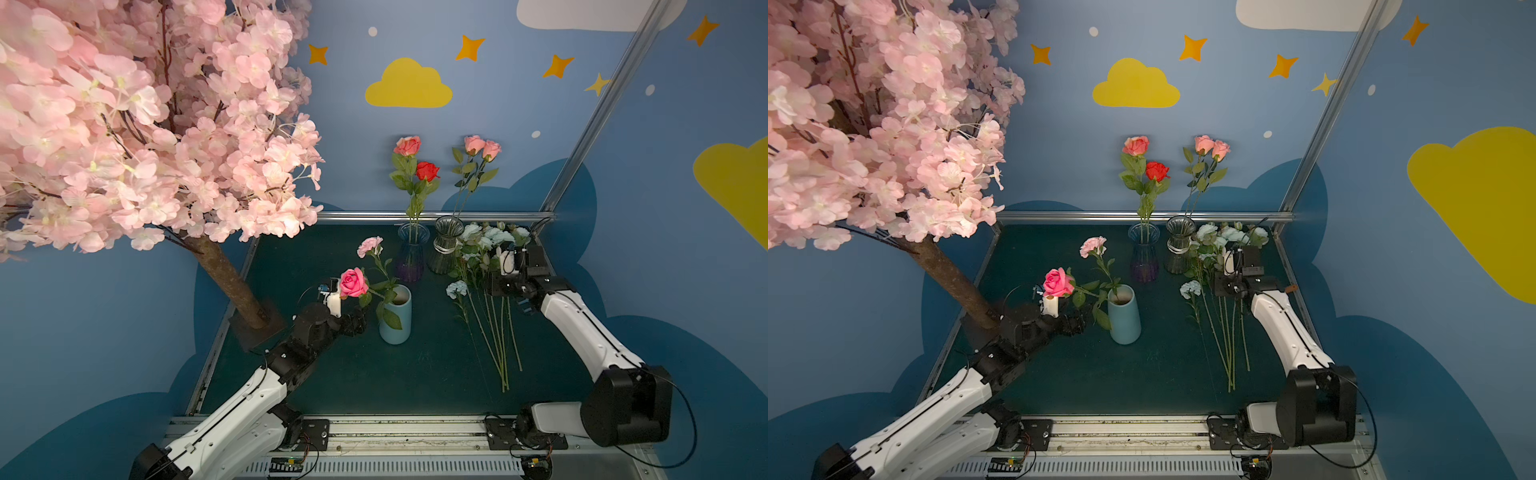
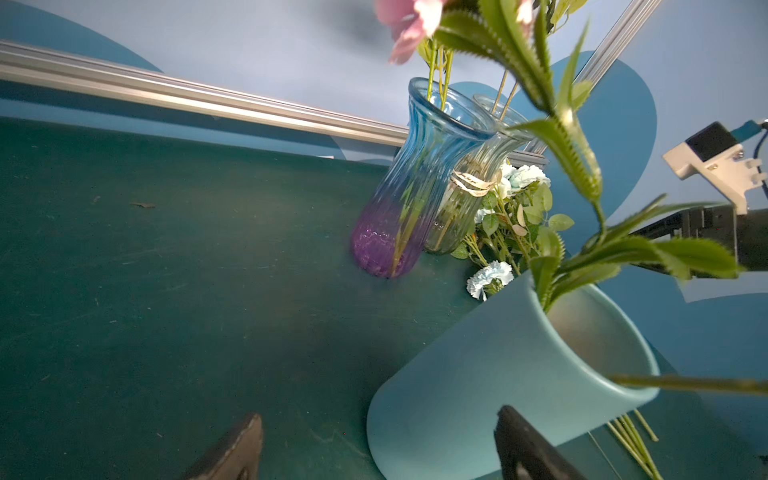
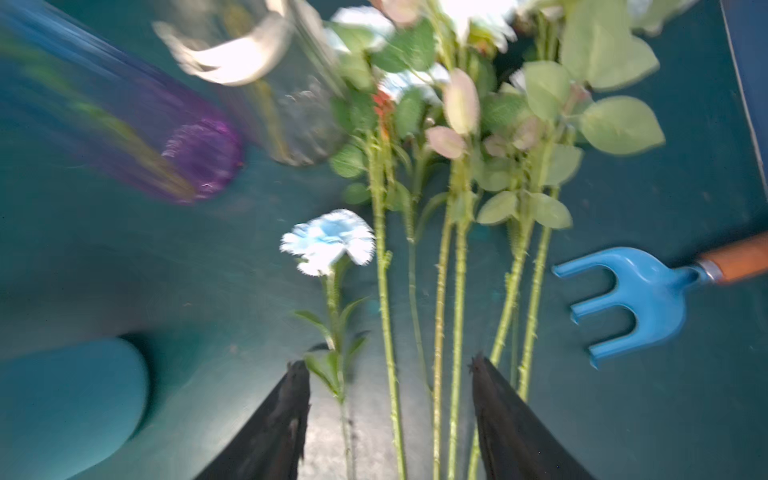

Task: Pick out blue flowers from the vase
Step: Place the flower at the center of the board, then move the vase to the center of the board.

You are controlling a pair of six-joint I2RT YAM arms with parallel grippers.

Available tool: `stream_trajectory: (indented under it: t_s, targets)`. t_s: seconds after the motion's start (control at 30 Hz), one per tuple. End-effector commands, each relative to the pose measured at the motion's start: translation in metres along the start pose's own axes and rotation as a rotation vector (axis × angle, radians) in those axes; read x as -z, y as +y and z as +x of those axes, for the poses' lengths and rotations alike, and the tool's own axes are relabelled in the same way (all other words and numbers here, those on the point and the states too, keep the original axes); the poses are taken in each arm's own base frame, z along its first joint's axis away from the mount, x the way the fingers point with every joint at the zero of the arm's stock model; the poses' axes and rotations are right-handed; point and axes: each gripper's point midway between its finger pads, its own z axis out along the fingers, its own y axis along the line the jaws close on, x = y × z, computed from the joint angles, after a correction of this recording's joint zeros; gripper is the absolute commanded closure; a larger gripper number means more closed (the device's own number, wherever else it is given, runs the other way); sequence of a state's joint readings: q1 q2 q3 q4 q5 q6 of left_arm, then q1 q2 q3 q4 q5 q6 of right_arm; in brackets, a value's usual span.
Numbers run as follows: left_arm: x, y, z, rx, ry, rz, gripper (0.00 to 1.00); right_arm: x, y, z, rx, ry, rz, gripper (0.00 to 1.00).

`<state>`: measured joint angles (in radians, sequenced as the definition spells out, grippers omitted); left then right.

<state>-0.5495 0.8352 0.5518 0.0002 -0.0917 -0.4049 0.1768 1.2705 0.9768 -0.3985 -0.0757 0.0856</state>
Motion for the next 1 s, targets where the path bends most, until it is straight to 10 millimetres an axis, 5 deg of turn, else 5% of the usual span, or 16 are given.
stream_trajectory:
  t_s: [0.0, 0.17, 0.4, 0.97]
  targets:
    - [0.003, -0.016, 0.005, 0.044, 0.119, 0.058, 0.16, 0.01, 0.033, -0.025, 0.045, -0.227, -0.132, 0.41]
    - [0.001, -0.045, -0.007, 0.086, 0.21, 0.153, 0.19, 0.011, 0.064, -0.021, 0.09, -0.282, -0.211, 0.51]
    - [-0.016, -0.052, -0.008, 0.065, 0.386, 0.12, 0.2, -0.016, 0.095, -0.008, 0.156, -0.24, -0.278, 0.53]
    - [-0.038, -0.045, -0.002, -0.014, 0.639, 0.005, 0.48, -0.021, 0.102, -0.005, 0.156, -0.232, -0.304, 0.58]
